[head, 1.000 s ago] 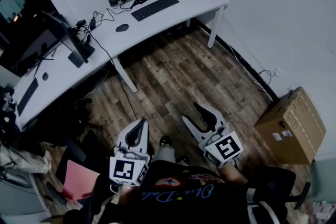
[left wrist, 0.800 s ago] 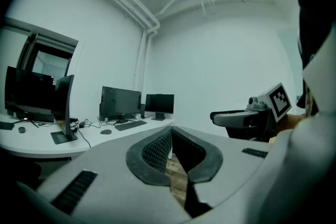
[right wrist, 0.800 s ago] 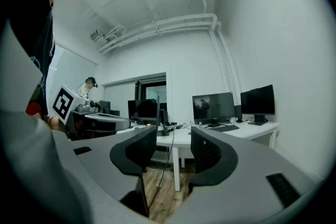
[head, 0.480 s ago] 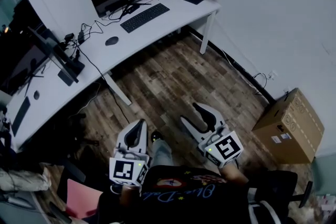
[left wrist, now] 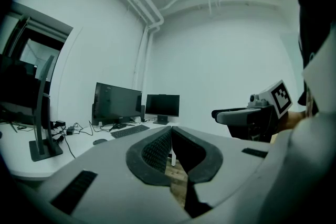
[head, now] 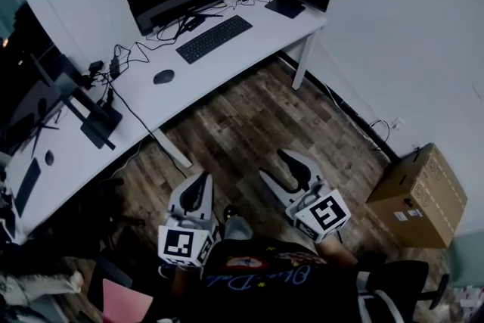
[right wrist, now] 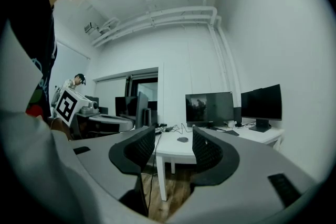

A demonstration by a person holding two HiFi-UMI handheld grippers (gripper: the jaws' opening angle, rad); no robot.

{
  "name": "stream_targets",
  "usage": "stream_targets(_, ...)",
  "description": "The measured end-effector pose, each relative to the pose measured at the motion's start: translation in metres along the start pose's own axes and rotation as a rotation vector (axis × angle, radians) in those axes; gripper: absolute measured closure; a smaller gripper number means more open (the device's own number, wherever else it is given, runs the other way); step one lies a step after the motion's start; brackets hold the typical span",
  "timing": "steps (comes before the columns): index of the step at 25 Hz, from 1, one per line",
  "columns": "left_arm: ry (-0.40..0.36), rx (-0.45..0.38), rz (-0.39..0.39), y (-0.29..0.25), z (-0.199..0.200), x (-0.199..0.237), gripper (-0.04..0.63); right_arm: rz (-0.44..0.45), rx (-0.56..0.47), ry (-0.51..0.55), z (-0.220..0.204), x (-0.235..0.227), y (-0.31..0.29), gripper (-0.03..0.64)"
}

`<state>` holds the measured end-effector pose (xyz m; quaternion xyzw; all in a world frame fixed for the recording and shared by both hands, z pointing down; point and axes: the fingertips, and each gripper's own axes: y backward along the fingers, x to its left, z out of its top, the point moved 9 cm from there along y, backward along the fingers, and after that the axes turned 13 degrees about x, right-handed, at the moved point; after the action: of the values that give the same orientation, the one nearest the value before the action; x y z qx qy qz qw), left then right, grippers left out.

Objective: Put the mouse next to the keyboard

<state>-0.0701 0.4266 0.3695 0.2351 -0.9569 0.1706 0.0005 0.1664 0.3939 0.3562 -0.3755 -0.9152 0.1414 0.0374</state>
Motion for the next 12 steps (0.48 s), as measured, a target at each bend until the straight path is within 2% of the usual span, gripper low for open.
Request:
stream_targets(8, -0.006, -0.002, -0.006, -0.041, 0.024, 0.073, 0.592, 0.028, 0.002, 0.01, 0.029, -0.016, -0.084, 0.423)
stream_targets(12, 0.016, -0.007, 0.001, -0.057, 0.028, 0.112, 0.592, 0.041, 0.007, 0.02, 0.04, -0.019, -0.125, 0.423)
